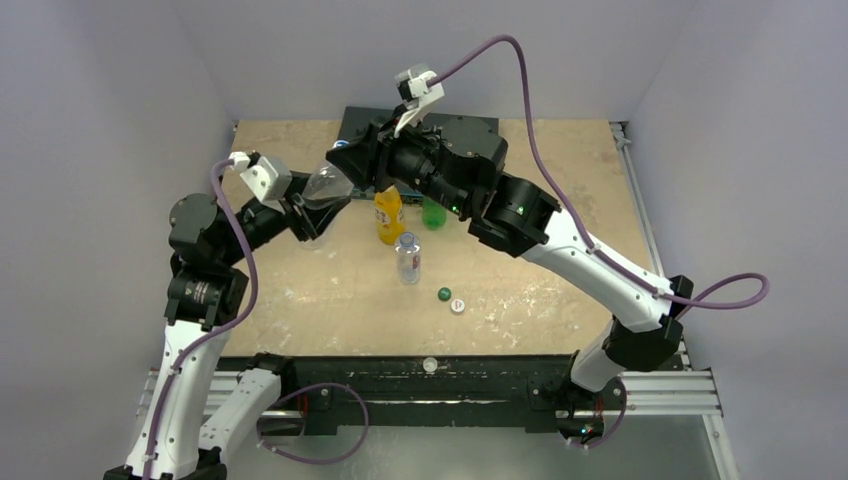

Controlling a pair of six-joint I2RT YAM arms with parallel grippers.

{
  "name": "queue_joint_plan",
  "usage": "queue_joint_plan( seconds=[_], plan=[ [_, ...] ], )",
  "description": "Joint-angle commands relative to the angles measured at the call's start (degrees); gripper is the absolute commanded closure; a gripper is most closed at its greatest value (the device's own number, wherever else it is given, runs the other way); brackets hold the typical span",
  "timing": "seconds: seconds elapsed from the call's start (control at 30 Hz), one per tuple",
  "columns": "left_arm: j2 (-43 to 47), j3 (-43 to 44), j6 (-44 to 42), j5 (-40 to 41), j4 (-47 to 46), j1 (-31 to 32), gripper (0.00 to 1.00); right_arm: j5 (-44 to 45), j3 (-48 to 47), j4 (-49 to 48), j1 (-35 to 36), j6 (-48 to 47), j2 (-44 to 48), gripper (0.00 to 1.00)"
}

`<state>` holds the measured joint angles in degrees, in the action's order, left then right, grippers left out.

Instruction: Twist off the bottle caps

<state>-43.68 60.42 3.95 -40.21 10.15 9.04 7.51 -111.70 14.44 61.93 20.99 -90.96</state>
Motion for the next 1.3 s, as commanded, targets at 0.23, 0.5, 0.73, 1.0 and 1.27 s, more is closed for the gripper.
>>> queue_joint_plan(
  seconds=[0.23, 0.5, 0.73, 1.0, 1.27],
  plan=[
    [0.2, 0.4, 5.2, -8.4, -3.3, -0.1, 1.0, -6.5, 0.1, -4.1, 0.0, -4.3, 3.6, 0.94],
    [-2.7, 2.4, 13.4, -27.0, -4.4, -0.1, 1.0, -26.6, 7.4, -13.4, -4.0, -7.1, 9.3, 0.94],
    [-3.0, 2.4, 15.0, -33.5, -4.0, -0.1, 1.0, -41.3, 15.3, -24.9, -9.5, -0.7, 13.0, 0.94],
    [-4.0, 3.0, 10.7, -30.3, -0.8, -0.1, 1.0, -32.3, 12.7, -17.8, -9.6, -2.8, 12.8, 0.96],
    [-2.8, 3.9, 7.1, -29.9, 2.0, -0.1, 1.0, -12.7, 19.8, 0.5, -18.5, -2.1, 18.1, 0.94]
  ],
)
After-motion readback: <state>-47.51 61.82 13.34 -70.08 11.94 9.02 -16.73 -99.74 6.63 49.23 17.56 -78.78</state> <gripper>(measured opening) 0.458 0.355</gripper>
